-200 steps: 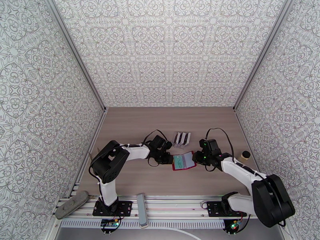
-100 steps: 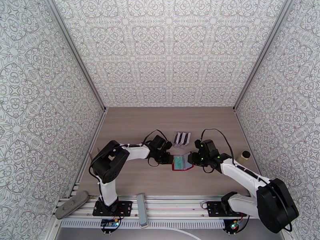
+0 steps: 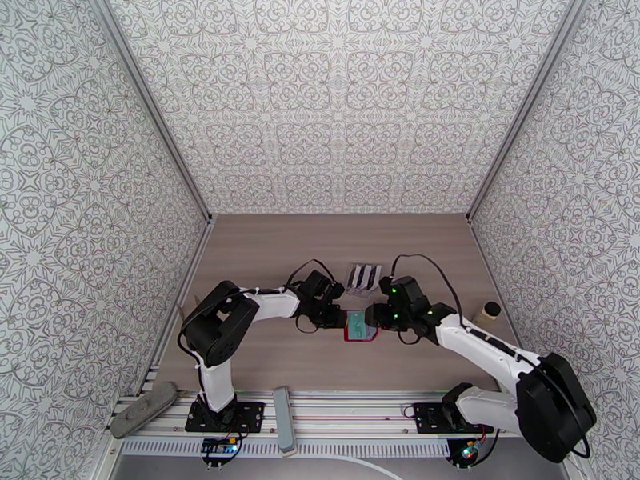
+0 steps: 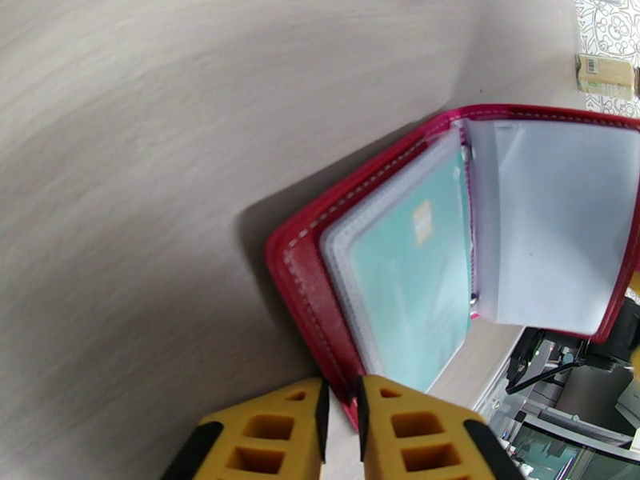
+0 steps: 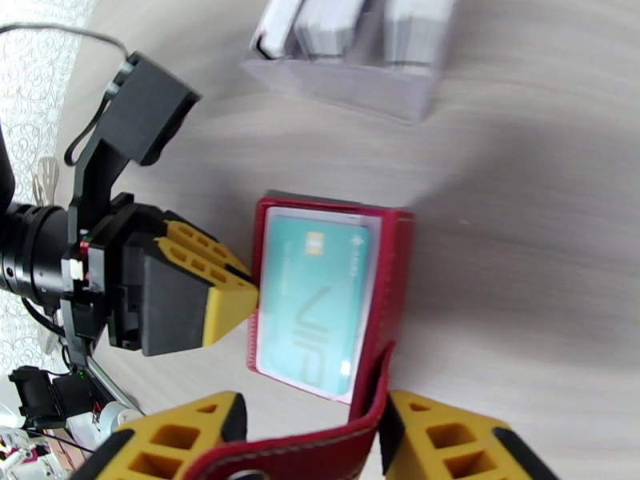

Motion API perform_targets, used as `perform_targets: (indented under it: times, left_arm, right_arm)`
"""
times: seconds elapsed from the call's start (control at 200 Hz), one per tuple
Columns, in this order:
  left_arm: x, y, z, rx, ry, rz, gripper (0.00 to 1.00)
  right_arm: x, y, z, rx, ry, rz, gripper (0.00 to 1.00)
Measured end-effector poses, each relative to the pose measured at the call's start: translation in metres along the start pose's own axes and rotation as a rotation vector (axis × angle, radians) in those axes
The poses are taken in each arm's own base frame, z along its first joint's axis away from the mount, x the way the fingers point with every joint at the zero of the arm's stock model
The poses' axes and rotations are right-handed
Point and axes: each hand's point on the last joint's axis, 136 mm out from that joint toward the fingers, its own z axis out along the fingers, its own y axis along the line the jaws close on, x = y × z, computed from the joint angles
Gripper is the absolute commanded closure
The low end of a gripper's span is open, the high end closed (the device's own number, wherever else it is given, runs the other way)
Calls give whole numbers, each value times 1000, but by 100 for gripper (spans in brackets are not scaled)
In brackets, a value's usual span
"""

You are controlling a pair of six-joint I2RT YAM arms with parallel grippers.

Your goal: Put the credit cards into the card holder

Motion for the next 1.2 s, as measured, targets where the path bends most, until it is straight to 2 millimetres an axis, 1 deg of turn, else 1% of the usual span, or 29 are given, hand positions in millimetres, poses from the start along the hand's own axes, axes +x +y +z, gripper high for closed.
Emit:
perform_targets:
  times: [0.15,0.415,0.65,0.805,1.2]
  left_arm:
    - [0,0,0,0,0,0,80]
    - [0,0,0,1,0,0,80]
    - [0,0,0,1,0,0,80]
    - [0,0,0,2,-1,2,80]
    - [1,0,-2,0,-7,7,80]
  right_arm:
    - [6,7,8,4,31,-18,47]
    - [4,21,14,-9,41,-42,45]
    - [11,27,27,-11,70,-53,42]
    - [17,29,37,-12,91,-54,38]
    - [18,36,45,-34,91,-49,29]
